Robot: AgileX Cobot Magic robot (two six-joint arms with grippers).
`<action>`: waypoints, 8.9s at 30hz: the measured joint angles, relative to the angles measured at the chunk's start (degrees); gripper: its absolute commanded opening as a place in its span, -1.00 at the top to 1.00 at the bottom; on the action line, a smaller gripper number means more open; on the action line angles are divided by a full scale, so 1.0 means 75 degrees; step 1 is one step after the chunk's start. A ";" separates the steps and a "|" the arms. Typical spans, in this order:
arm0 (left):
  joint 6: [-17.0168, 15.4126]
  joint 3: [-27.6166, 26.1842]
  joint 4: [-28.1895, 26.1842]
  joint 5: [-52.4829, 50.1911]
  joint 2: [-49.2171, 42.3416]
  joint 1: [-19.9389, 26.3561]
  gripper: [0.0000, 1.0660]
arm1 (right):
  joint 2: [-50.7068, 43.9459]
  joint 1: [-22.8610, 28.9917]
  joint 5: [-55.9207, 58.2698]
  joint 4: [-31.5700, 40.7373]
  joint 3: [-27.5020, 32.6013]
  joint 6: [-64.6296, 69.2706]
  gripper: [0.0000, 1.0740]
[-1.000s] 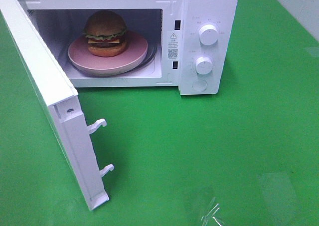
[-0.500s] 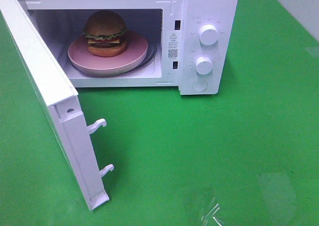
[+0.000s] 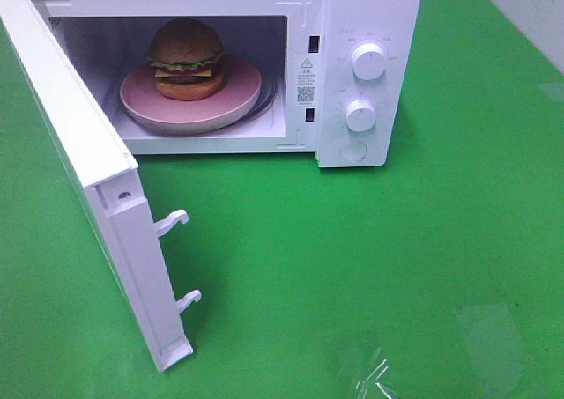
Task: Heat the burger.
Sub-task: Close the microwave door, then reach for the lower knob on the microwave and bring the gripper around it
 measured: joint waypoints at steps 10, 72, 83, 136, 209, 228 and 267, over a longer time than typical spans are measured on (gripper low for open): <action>-0.0053 0.0000 0.0061 0.0000 0.0000 -0.0031 -0.87 | 0.0000 0.0000 0.0000 0.0000 0.0000 0.0000 -0.41; -0.0519 0.2055 0.0244 -0.8633 0.4141 -0.0053 1.00 | 0.0000 0.0000 0.0000 0.0000 0.0000 0.0000 -0.41; -0.1283 0.2735 0.0214 -1.0359 0.5050 -0.0053 1.00 | 0.0000 0.0000 0.0000 0.0000 0.0000 0.0000 -0.41; -0.3598 0.1788 0.3461 -1.5699 1.1910 -0.2559 1.00 | 0.0000 0.0000 0.0000 0.0000 0.0000 0.0000 -0.41; -0.2024 -0.4202 0.0420 -1.2292 1.5118 -0.5149 1.00 | 0.0000 0.0000 0.0000 0.0000 0.0000 0.0000 -0.41; -0.2055 -0.4217 0.0260 -0.5661 1.3484 -0.5569 -0.89 | 0.0000 0.0000 0.0000 0.0000 0.0000 0.0000 -0.41; -0.1604 -0.4263 0.0374 0.1138 1.0290 -0.1085 -0.88 | 0.0000 0.0000 0.0000 0.0000 0.0000 0.0000 -0.41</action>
